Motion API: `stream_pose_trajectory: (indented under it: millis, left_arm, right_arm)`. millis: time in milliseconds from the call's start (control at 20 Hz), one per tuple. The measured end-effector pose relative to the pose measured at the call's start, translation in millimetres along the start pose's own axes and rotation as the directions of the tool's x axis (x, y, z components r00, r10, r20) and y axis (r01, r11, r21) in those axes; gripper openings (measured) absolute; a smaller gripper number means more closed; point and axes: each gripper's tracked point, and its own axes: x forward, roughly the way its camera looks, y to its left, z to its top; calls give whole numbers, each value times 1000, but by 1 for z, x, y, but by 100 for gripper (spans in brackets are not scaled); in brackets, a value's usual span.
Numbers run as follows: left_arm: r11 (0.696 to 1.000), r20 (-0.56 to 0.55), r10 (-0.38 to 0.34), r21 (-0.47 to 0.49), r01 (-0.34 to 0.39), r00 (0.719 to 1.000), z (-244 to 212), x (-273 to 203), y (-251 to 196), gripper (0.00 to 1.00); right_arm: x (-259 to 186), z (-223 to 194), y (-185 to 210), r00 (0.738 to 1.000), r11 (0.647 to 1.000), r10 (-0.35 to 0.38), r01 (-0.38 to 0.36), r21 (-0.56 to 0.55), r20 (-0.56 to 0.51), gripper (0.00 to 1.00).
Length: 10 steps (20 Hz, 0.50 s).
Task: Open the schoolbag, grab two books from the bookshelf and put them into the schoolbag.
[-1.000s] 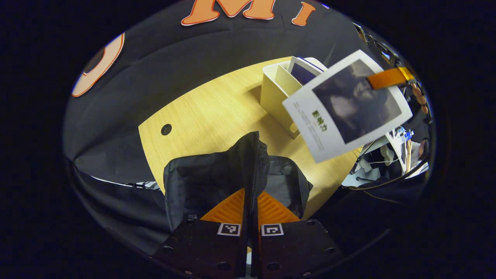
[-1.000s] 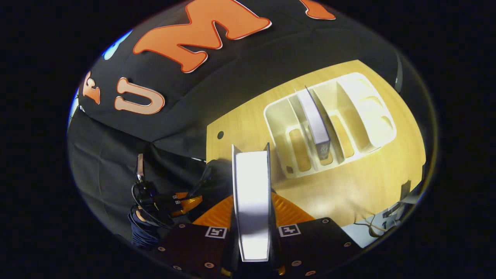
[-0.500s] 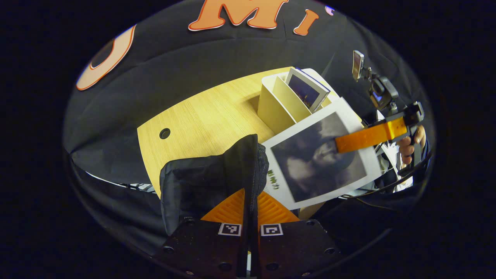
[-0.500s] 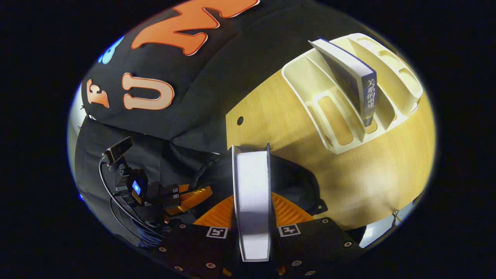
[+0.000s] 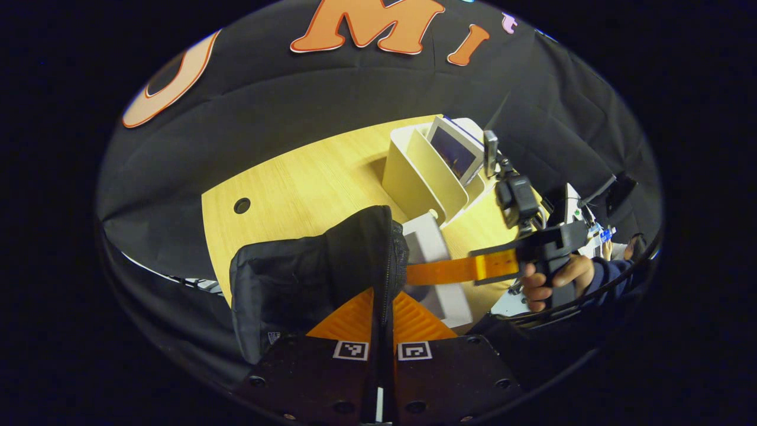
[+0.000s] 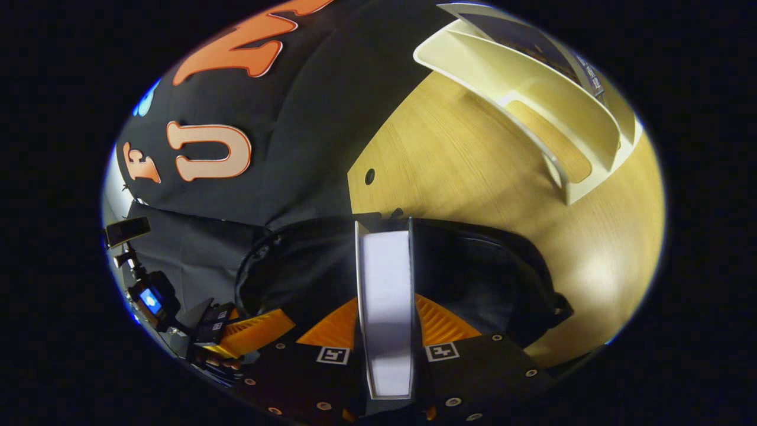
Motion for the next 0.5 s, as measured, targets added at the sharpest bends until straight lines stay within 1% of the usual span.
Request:
stream_pose_trajectory:
  millis: [100,150,200,300,400,450,500]
  left_arm:
    - [1000,9,-15,-23,15,1000,1,-2,-2,4]
    - [1000,11,-11,-25,11,1000,4,-4,-1,4]
    - [1000,12,-10,-29,10,1000,4,3,0,4]
    - [999,8,-21,-35,21,1000,2,7,-4,4]
    - [999,6,-28,-35,28,1000,1,9,-6,4]
    - [999,10,-27,-39,27,1000,3,10,-5,4]
    - [999,14,-21,-44,21,1000,3,10,-1,4]
  right_arm:
    - [15,-5,0,1000,1000,4,-4,-11,17,32]
    - [22,-6,-1,1000,1000,2,-2,-4,24,32]
    - [32,-6,-1,1000,1000,-2,2,2,26,32]
    - [48,-15,-6,1000,1000,-19,19,-8,-8,32]
    - [59,-24,-5,999,1000,-16,15,-6,-49,32]
    - [58,-23,-6,998,1000,-18,17,-9,-54,22]
    - [55,-23,-7,998,1000,-24,23,-15,-60,34]
